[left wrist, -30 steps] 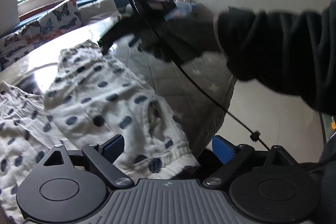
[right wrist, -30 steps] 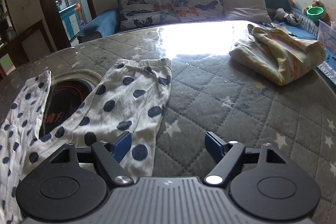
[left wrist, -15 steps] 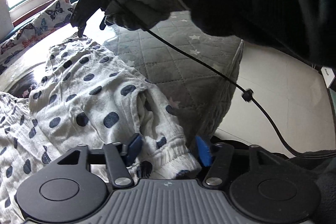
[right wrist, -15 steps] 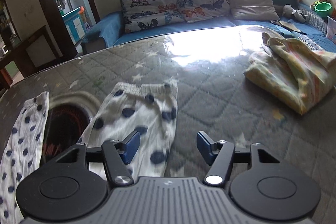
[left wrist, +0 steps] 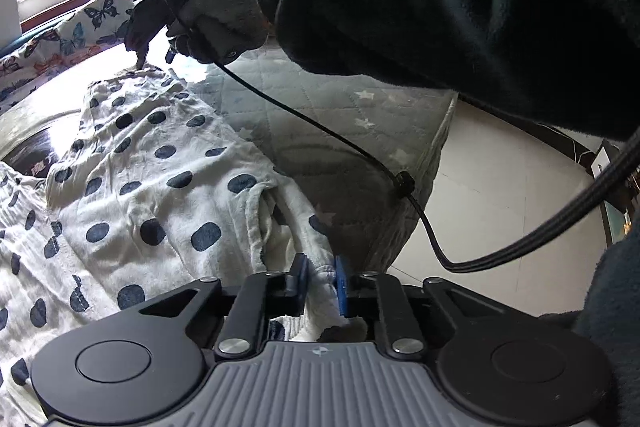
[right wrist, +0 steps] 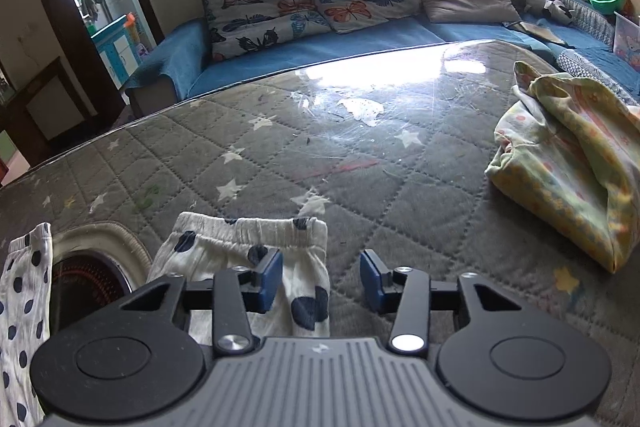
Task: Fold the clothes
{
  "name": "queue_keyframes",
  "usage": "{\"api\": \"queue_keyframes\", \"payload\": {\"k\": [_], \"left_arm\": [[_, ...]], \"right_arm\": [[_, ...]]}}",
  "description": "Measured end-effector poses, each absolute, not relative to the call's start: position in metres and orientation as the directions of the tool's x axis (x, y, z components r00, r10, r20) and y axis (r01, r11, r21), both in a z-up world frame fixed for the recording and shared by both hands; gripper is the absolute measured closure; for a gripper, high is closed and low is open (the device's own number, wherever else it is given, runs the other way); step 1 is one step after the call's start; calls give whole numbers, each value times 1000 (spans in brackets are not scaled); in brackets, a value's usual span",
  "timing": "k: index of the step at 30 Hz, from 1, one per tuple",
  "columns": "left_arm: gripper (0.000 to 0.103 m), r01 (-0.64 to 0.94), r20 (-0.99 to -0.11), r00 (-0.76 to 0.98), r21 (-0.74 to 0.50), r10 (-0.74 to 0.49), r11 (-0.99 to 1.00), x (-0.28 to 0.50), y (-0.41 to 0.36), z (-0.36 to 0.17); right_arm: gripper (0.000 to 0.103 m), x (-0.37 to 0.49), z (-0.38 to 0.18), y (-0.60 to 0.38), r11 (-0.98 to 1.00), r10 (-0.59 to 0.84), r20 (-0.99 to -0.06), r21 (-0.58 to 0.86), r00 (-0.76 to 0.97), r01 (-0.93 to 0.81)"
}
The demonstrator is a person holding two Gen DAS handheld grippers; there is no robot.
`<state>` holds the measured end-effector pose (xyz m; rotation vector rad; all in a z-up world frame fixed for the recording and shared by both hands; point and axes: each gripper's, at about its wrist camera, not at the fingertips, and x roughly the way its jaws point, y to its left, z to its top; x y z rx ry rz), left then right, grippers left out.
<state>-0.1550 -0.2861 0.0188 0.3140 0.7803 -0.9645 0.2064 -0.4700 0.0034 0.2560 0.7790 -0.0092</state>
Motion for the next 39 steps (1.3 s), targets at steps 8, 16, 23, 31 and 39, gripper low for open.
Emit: {"api": "queue_keyframes", "payload": {"k": [8,16,23,31,39], "left_arm": [[83,821,-734,316,-106,-601,561,-156,-289,15],[91,822,-704,310,-139,-639,552,-154,-281,16],[93,794,-632,338,-206,-697,572,-155,-251,29],[93,697,-528,430,-322,-732,641,-159,-190,47],[94,526,-449,579,-433,-681,733,-173,-114,52]], "right_arm": [[89,214,3,-474,960,97,-701,253,707,120],[96,222,2,-477,950,107,-705,281,701,137],[97,218,27,-481,924,118,-686,341,718,174],[97,225,71,-434,921,153,-642,369,752,127],[98,241,105,-360,915,210,-588,400,781,55]]}}
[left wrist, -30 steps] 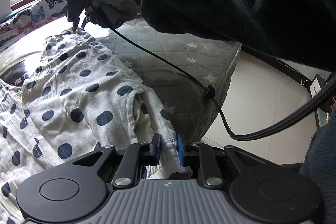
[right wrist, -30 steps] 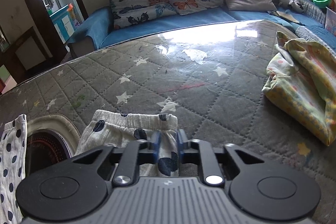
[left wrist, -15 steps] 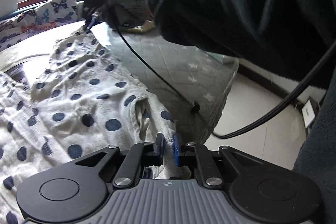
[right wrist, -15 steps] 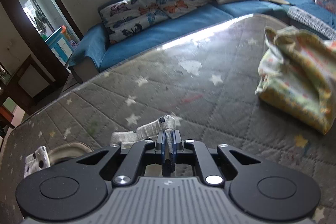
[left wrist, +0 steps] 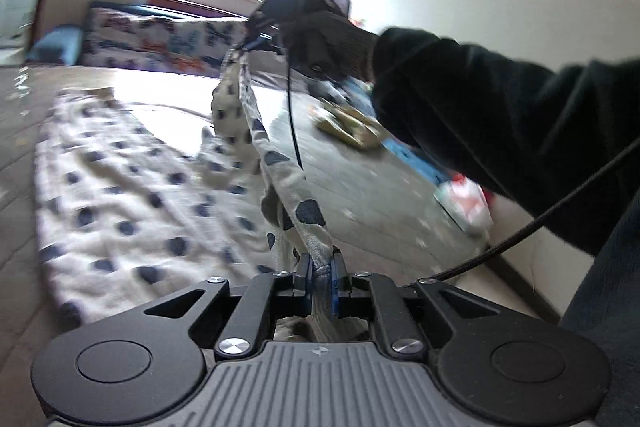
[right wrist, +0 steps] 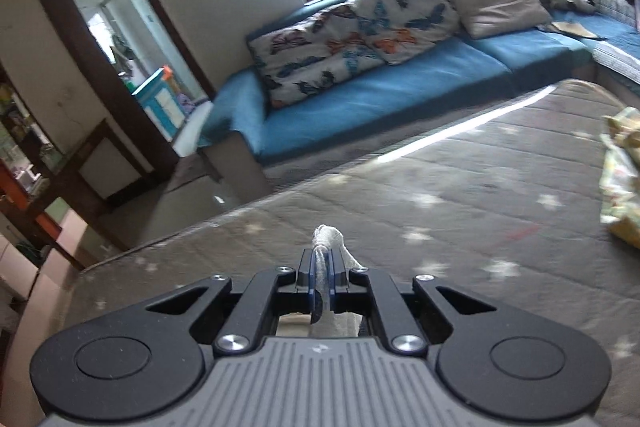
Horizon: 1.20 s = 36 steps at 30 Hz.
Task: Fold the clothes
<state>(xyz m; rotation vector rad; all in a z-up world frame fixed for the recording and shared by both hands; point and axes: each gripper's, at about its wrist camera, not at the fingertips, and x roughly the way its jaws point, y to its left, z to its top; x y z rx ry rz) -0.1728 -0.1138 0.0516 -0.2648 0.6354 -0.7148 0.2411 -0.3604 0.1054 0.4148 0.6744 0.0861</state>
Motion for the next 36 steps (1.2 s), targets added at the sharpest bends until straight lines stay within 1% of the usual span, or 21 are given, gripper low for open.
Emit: {"api": "queue_keyframes", "payload": {"k": [7,11,12,13,14,15,17,23,29,31,34,36], "left_arm": [[94,382,-450,671,-470,-589,796,-193,-67,47],[94,290,-474,697,-500,-538,816,-203,-48,40],[94,271,-480,700,-508,-529,818,-206,-44,38],[94,253,-485,702,-516,-522,818,-209,-40,36],[94,235,-489,703,-525,-516,818,-211,-37,34],[94,224,-495,703,-529,-512,819,-212,-35,32],[94,203,-505,701,-536,-504,819,-215,-32,28],[94,186,-503,692,-570,-518,801,-217,-24,23],[94,202,-504,692,-552,-517,809,-212,-25,21],[94,199,-509,694,-545,-510,814,-212,-26,16],[94,190,-517,699,-532,-494,825,-211,-28,14],[94,191,-513,704,-529,-491,827,-211,-29,14]], "right_arm": [[98,264,96,-264,913,281,-575,406,768,-30],[98,263,88,-236,920,312,-597,385,739,-77],[97,262,86,-230,921,319,-603,380,731,-88],[94,262,85,-225,922,325,-609,375,723,-99],[93,261,83,-219,923,332,-616,369,715,-111],[90,260,81,-214,923,339,-622,364,706,-122],[90,259,77,-202,924,351,-634,354,689,-145],[89,254,66,-169,921,384,-671,325,634,-213],[85,250,56,-136,911,411,-707,299,575,-283],[80,249,52,-125,906,418,-719,291,555,-306],[80,246,47,-108,898,428,-737,280,524,-340],[81,245,43,-99,911,395,-752,247,527,-331]]}}
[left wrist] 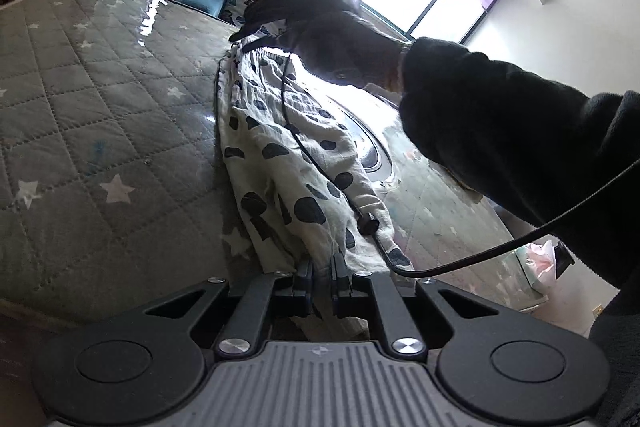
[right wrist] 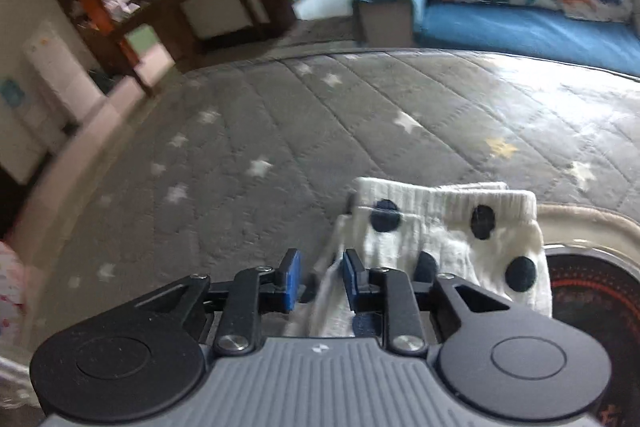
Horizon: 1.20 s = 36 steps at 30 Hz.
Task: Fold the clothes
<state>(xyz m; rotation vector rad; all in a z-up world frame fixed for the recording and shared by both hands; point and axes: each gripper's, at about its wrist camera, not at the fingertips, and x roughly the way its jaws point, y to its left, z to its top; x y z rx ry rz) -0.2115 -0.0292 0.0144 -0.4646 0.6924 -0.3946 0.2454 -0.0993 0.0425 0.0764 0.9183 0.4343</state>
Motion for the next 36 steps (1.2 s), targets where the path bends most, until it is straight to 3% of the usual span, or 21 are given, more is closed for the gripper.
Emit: {"api": "queue_keyframes", "payload": {"k": [3,10,20,30,36], "left_arm": [[94,195,-505,711,-528,-490,827,-212,-29,16],[94,198,-476,729,-541,-492,817,-218,-24,25],[93,147,-519,710,-552,-475,821,-218,-21,17],[80,145,-532,702,-544,-473,826,-212,-9,19],[77,108,-542,726,-518,-424,848,-212,3,30]], "right_arm": [[100,237,42,-92,922,365,-745,206,559,-328],[103,222,68,-92,903,427,-662,275,616,-330],[96,230,51,-103,879,466,-710,305,529,-365],[83,190,49,-103,872,435,-787,248,437,-422],[82,168,44,-100,868,408,-825,217,391,-447]]}}
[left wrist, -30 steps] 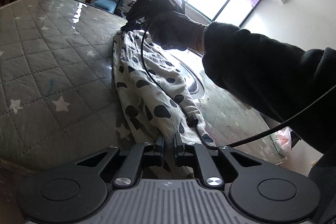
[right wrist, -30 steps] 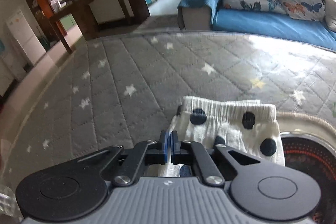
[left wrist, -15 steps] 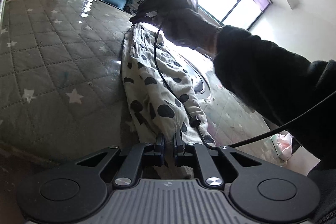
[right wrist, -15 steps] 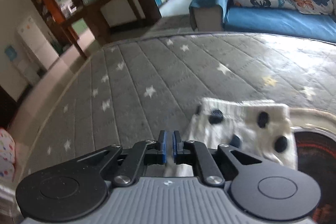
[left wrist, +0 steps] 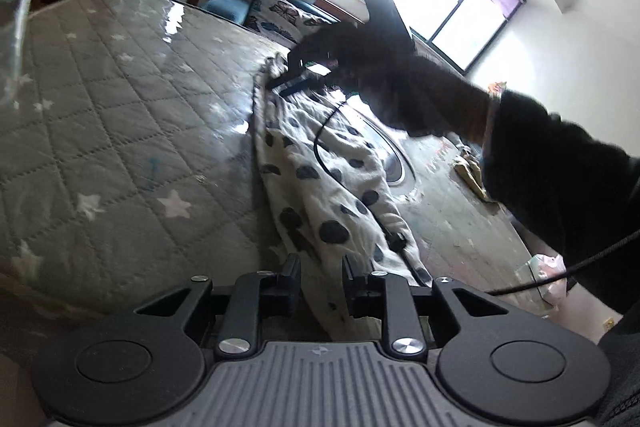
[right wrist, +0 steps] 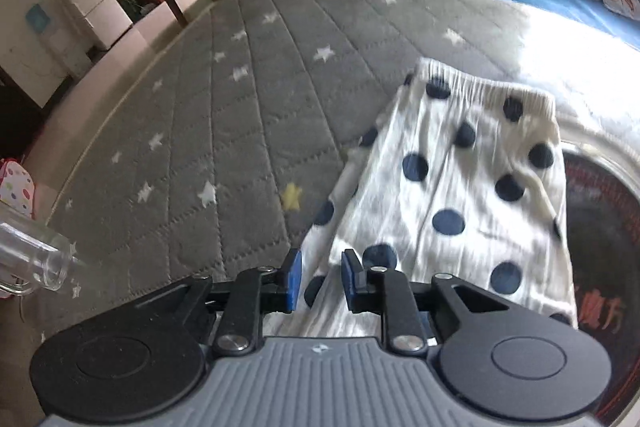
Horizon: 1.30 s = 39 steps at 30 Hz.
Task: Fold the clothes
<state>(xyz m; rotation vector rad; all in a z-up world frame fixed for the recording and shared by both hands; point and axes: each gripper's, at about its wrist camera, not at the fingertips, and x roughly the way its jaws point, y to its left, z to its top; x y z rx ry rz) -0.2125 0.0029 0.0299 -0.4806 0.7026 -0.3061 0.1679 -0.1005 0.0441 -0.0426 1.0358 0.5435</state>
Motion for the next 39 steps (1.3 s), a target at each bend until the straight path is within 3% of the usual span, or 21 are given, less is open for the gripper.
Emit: {"api": "queue_keyframes", "payload": {"k": [2,4,7,12,15,19,21,33,39], "left_arm": [[75,113,-531,740,-508,-413,854,-203,4,38],[64,124,-518,761,-475,-391,871,-189,3,45],[64,123,-541,754,-439,-371,890,-159,-1,42],[63,102,-596,706,-450,-383,887,-121,-5,19],[66,104,-588,709,-459,-389,882,-114,-5,12],[96,123,-579,704,-472,-412,873,-111,-6,8],[100,121,-578,709,-464,-404,877,-112,-7,7],[100,82,-631,682,-437,-370,896,-113,-6,10],[100,81,-593,725,-432,-351,898,-100,0,33]], "right_arm": [[82,160,42,-99,866,398,-837,207,375,-456],[88,156,42,-98,866,393,-838,199,379,-459],[96,152,44,-98,870,392,-833,199,390,-451],[99,154,48,-105,865,428,-810,239,401,-441],[99,157,50,-109,858,454,-792,267,408,-438],[99,160,51,-112,851,476,-779,290,408,-438],[99,161,52,-113,848,482,-776,297,406,-439],[91,166,55,-118,830,519,-757,336,396,-446],[90,166,93,-153,841,493,-742,275,454,-466]]}}
